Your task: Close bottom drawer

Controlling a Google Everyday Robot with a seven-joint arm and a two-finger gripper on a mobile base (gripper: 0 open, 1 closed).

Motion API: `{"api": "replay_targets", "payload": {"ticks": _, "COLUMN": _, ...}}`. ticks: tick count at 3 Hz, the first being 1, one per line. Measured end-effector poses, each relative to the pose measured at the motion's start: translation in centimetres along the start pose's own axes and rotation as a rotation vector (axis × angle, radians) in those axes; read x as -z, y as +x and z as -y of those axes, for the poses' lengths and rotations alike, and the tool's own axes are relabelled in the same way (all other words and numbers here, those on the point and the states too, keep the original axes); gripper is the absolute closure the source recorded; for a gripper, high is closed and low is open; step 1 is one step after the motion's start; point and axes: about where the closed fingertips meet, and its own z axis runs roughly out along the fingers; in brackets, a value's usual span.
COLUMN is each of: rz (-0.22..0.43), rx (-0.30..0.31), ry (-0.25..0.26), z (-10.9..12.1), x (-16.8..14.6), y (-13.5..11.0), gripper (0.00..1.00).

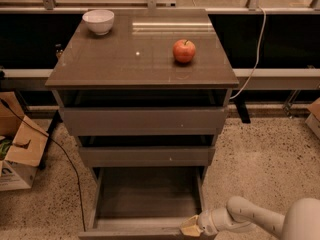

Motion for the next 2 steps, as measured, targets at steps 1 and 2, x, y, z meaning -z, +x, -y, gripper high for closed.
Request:
{"api": "replay_targets", "payload": {"ticks": 1, "rz": 0.002, "rx": -0.003, "ry": 0.011, "z": 0.0, "x": 0.18, "y": 0.22, "gripper": 1.0}}
{"api": "replay_targets", "payload": {"ticks": 2, "rz": 0.002, "rx": -0.003, "ry": 0.011, "z": 0.0, "x": 0.19, "y": 0.22, "gripper": 1.0}}
